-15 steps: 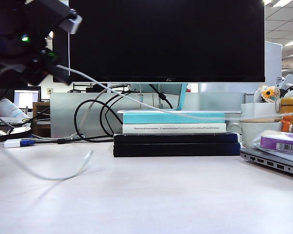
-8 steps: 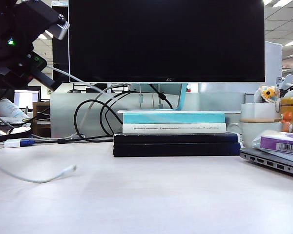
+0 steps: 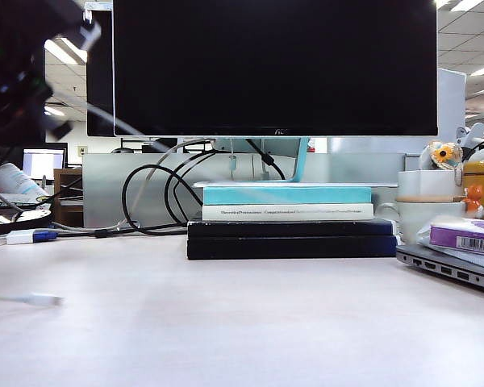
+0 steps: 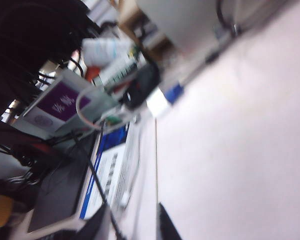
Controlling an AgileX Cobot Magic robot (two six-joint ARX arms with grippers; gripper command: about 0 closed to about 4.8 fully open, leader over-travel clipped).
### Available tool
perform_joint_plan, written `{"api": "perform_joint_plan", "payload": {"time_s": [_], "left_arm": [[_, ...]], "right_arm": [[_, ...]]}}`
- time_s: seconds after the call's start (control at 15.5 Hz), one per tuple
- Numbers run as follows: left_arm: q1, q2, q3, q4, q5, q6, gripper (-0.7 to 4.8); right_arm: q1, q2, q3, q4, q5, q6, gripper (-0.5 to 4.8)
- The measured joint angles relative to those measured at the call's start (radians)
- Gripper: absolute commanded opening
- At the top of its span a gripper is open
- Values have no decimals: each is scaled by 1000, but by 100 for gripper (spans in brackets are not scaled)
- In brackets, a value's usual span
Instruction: Unfold the white charging cable into a straight cable.
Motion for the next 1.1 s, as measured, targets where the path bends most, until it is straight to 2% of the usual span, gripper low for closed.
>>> {"api": "perform_joint_plan", "payload": {"time_s": [0.13, 0.19, 0.32, 0.39, 0.45, 0.52, 0.58, 0.65, 0.78, 0.97, 1.1], "left_arm": [[0, 0, 0, -82, 2, -1, 129], [0, 0, 0, -89, 24, -1, 129], [0, 0, 0, -91, 93, -1, 129], [1, 0, 1, -97, 148, -1, 131], [31, 0, 3, -125, 263, -3, 130], [51, 0, 3, -136, 314, -5, 130], [91, 0, 4, -167, 405, -14, 131], [116, 0, 13, -208, 458, -21, 149], [192, 0, 68, -378, 619, -51, 238], [264, 1, 142, -537, 769, -70, 322], [284, 0, 204, -614, 868, -74, 420]], "right_arm": [[1, 0, 0, -1, -8, -2, 74], [1, 0, 0, -5, -45, -2, 99], [1, 0, 0, -14, -87, -2, 192], [2, 0, 0, -19, -115, -1, 203], [2, 0, 0, -23, -156, 11, 204], [2, 0, 0, -23, -174, 16, 204], [2, 0, 0, -23, -205, 21, 204], [7, 0, 0, -22, -219, 25, 204], [15, 0, 0, -22, -237, 27, 204], [20, 0, 0, -10, -242, 43, 204], [25, 0, 0, -6, -242, 48, 204]]}}
